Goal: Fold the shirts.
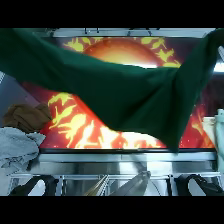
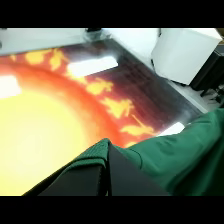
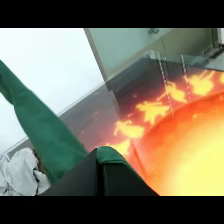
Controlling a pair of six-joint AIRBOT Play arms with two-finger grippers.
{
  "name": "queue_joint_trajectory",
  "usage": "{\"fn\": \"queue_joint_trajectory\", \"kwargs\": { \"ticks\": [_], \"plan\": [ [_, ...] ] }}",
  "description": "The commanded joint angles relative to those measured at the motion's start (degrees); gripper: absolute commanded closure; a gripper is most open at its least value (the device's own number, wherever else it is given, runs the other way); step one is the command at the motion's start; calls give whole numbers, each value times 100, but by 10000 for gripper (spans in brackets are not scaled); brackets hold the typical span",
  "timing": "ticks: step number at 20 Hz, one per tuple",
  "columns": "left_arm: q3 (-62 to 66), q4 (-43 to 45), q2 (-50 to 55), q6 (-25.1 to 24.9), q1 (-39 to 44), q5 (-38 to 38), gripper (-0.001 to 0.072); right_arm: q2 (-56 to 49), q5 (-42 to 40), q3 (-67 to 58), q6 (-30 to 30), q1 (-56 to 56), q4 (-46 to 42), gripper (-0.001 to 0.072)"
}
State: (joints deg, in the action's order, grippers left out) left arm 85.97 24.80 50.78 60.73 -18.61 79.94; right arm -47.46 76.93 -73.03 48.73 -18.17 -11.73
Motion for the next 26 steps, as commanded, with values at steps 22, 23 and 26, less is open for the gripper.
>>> {"fn": "queue_joint_trajectory", "kwargs": {
  "ticks": [22,23,26],
  "plan": [
    [-1703,1231,4162,-280,-11,487,-3,-1707,0,4861,962,299,-2341,276],
    [-1703,1266,4306,-278,-9,435,-3,-1718,-389,5139,966,555,-2302,244],
    [-1700,1307,4710,-280,144,223,-3,-1888,-1176,5471,1001,1388,-1727,76]
  ]
}}
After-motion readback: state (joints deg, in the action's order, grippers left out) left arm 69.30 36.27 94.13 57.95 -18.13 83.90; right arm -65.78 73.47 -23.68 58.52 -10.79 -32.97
